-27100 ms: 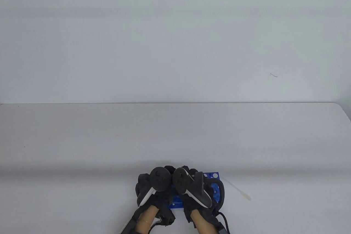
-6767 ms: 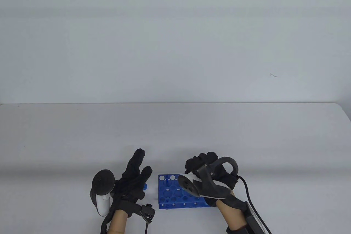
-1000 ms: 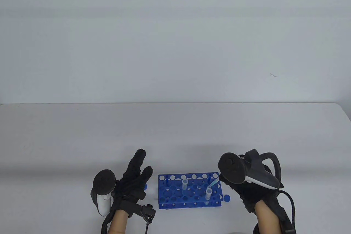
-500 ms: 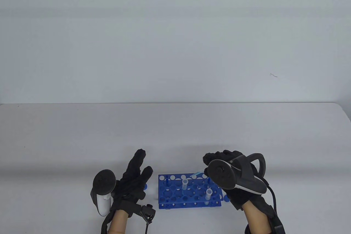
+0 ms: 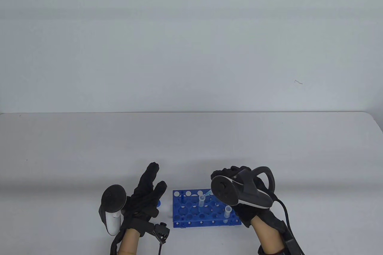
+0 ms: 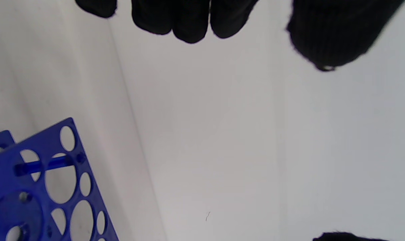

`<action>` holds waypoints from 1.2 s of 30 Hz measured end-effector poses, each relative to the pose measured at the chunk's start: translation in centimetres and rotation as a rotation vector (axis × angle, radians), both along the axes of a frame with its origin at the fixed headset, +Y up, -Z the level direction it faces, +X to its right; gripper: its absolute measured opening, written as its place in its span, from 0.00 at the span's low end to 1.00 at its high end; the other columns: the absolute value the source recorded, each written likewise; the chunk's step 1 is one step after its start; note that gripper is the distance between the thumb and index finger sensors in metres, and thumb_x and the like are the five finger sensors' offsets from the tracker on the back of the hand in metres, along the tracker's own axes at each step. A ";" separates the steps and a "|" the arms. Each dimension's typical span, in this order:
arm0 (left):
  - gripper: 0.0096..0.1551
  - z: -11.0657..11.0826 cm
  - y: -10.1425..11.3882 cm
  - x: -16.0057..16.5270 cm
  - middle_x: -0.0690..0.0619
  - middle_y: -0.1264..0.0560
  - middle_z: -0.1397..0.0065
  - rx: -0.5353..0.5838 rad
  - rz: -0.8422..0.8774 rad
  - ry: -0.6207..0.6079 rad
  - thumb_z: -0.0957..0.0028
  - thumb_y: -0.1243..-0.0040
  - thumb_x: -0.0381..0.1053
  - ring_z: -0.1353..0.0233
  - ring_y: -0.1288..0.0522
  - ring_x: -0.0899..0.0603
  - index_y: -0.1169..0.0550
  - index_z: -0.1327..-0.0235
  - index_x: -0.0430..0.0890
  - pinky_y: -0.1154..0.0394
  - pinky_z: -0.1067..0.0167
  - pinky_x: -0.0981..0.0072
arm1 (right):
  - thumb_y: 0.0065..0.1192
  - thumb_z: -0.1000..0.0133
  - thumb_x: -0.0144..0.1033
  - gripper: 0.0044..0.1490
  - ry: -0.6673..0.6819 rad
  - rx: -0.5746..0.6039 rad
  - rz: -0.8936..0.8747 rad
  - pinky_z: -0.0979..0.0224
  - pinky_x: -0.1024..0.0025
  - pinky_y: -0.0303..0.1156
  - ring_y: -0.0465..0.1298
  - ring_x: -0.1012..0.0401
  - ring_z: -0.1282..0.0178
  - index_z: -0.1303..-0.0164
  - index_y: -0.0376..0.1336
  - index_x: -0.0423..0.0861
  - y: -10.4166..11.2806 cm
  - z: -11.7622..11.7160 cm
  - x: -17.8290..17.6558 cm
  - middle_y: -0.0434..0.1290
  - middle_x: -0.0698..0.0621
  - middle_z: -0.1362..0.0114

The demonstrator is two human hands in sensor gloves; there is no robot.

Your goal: Press a plastic transfer pipette bulb to move liquid between test tubes

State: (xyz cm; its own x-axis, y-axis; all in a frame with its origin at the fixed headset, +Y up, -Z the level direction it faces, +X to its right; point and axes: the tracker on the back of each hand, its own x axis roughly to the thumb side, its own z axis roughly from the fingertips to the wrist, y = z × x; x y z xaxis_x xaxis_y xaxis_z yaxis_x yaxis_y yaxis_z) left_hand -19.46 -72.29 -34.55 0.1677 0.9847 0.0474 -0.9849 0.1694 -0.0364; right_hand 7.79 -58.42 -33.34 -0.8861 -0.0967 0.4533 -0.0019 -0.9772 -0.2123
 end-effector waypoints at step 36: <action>0.54 0.0 0.0 0.0 0.55 0.50 0.09 0.000 0.000 0.000 0.56 0.47 0.75 0.12 0.52 0.43 0.48 0.16 0.60 0.52 0.18 0.37 | 0.69 0.65 0.46 0.25 0.060 0.173 0.129 0.45 0.58 0.80 0.86 0.62 0.64 0.60 0.77 0.50 -2.4 0.2 -2.7 0.88 0.58 0.63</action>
